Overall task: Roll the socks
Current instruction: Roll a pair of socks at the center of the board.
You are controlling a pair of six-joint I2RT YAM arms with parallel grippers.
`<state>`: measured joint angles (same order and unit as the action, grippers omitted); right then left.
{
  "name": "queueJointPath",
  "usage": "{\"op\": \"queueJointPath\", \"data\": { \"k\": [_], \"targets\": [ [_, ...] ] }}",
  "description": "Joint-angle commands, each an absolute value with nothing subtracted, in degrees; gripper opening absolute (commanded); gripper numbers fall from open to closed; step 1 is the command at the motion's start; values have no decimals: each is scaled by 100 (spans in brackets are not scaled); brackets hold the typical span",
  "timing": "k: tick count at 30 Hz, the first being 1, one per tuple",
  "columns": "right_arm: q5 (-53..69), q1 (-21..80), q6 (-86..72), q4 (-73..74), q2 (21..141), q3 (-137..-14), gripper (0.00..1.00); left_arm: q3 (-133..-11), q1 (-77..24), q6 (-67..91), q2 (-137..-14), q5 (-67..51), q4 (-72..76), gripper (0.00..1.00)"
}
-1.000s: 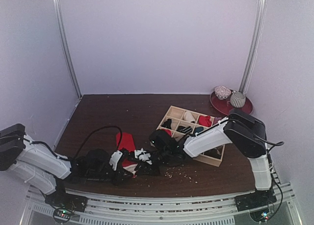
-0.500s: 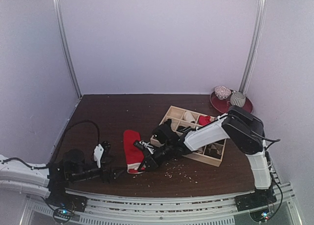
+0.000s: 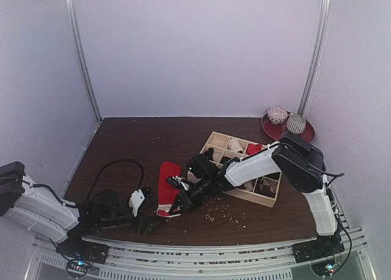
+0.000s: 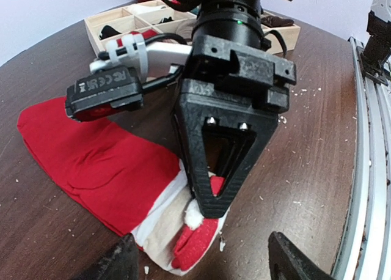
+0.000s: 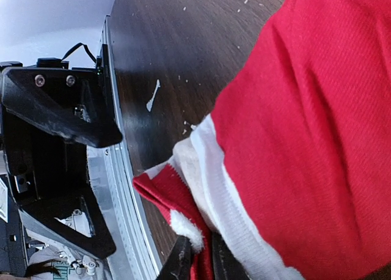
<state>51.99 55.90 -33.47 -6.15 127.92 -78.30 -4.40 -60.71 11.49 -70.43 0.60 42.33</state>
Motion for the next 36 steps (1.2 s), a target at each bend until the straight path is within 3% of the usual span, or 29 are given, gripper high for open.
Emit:
{"op": "queueJointPath", "data": {
  "k": [1, 12, 16, 20, 23, 28, 36],
  "targets": [
    [5317, 5630, -3519, -432, 12775, -7639, 13, -634, -6091, 928, -7749, -240, 5160, 71],
    [5449, 5639, -3640, -705, 12646, -7359, 13, -706, -6100, 1162, -8592, -299, 5508, 54],
    [5453, 5646, -3639, -729, 12583, -7263, 13, -757, -6100, 1175, -8768, -358, 5489, 29],
    [5441, 5665, -3683, -797, 12542, -7200, 14, -768, -6100, 1266, -9021, -522, 5645, 19],
    [5432, 5712, -3593, -756, 12535, -7220, 14, -798, -6100, 1454, -9203, -585, 5718, 0],
    [5205, 5732, -2748, -590, 12081, -7214, 15, -1020, -6085, 2264, -9159, -409, 4848, 0],
    [3752, 5931, 408, -1069, 10533, -6095, 27, -1555, -6049, 3602, -8802, -699, 2279, 0]
  ]
}}
